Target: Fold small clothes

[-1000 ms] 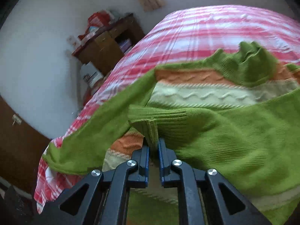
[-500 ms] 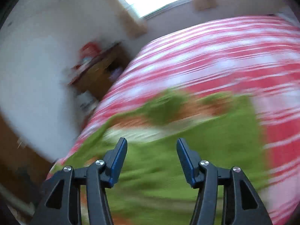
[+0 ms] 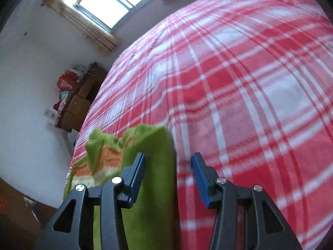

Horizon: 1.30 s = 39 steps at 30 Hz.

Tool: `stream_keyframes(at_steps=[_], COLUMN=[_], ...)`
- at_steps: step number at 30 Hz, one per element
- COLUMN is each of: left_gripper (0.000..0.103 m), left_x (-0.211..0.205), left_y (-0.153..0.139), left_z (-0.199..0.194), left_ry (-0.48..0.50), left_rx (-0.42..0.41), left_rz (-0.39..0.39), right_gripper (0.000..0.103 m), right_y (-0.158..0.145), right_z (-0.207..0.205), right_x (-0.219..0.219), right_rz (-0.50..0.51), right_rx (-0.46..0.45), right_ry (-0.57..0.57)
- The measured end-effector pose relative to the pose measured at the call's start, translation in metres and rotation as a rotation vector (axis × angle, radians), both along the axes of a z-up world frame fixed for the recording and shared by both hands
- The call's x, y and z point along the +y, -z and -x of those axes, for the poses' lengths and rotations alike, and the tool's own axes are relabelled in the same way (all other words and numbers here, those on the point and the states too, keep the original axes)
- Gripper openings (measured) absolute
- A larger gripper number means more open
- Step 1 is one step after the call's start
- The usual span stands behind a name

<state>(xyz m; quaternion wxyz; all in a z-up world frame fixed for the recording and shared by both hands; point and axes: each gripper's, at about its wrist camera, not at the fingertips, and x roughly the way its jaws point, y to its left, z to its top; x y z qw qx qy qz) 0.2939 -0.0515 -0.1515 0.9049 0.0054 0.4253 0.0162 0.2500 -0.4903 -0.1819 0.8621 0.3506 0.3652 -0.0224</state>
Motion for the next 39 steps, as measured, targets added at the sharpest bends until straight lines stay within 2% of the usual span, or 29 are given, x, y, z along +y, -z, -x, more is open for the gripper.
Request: stream_keyframes(at_steps=[5,7,8,9,10,12,13,14,18,19,23,24,26,27,28,31,32,33,34,35,36,39], left_gripper=[0.103,0.103,0.103,0.103,0.103,0.103,0.103,0.103,0.103,0.103,0.103,0.103,0.103,0.103,0.103,0.103,0.103,0.103,0.103,0.103,0.103,0.103], left_x=[-0.012,-0.014,-0.016,-0.016,-0.015,-0.014,-0.014,-0.014,-0.015,-0.016,-0.021,-0.021,-0.021,-0.020,-0.019,-0.018,-0.018,-0.018,-0.018,-0.018,-0.018,-0.019], left_y=[0.001,0.001,0.001,0.001,0.001,0.002,0.002,0.002,0.002,0.002,0.002,0.002,0.002,0.002,0.003,0.003,0.003,0.003,0.003,0.003,0.003,0.003], left_z=[0.005,0.005,0.001,0.001,0.001,-0.001,-0.002,-0.002,-0.002,-0.002,-0.002,-0.001,-0.001,-0.001,-0.002,-0.002,-0.002,-0.002,-0.002,-0.002,-0.002,-0.002], left_ry=[0.011,0.013,0.012,0.012,0.013,0.014,0.014,0.015,0.023,0.024,0.027,0.027,0.027,0.027,0.027,0.027,0.027,0.027,0.026,0.026,0.026,0.027], left_rx=[-0.010,-0.010,-0.008,-0.008,-0.006,-0.002,-0.002,-0.001,-0.003,-0.003,-0.009,-0.009,-0.008,-0.006,-0.003,0.001,0.000,-0.002,-0.004,-0.005,-0.007,-0.010], left_rz=[-0.070,-0.079,-0.080,-0.078,-0.075,-0.064,-0.061,-0.060,-0.068,-0.073,-0.098,-0.102,-0.098,-0.092,-0.081,-0.066,-0.071,-0.078,-0.082,-0.084,-0.086,-0.089], right_gripper=[0.050,0.048,0.048,0.048,0.036,0.017,0.013,0.013,0.012,0.012,0.013,0.020,0.039,0.054,0.057,0.057,0.057,0.048,0.030,0.024,0.020,0.019], right_y=[-0.009,-0.008,-0.010,-0.014,-0.017,-0.017,-0.020,-0.023,-0.049,-0.051,-0.031,-0.029,-0.025,-0.031,-0.037,-0.060,-0.064,-0.069,-0.072,-0.073,-0.072,-0.060], right_z=[-0.002,-0.006,-0.007,-0.010,-0.014,-0.017,-0.017,-0.015,0.009,0.012,0.010,0.011,0.015,0.019,0.026,0.054,0.055,0.056,0.053,0.050,0.041,0.017], right_x=[0.023,0.042,0.047,0.058,0.069,0.077,0.081,0.084,0.113,0.116,0.108,0.103,0.090,0.077,0.066,0.029,0.026,0.025,0.031,0.038,0.049,0.071], right_rz=[0.034,0.026,0.059,0.143,0.237,0.315,0.331,0.363,0.618,0.644,0.667,0.655,0.626,0.575,0.546,0.437,0.426,0.434,0.473,0.506,0.540,0.551], right_rx=[0.002,0.021,0.023,0.036,0.062,0.103,0.108,0.108,0.078,0.084,0.192,0.207,0.180,0.154,0.133,0.028,0.016,0.008,0.017,0.031,0.051,0.077], right_ry=[-0.108,-0.217,-0.228,-0.242,-0.240,-0.212,-0.190,-0.170,-0.058,-0.041,-0.014,-0.020,-0.009,0.010,0.045,0.172,0.170,0.151,0.112,0.077,0.026,-0.060])
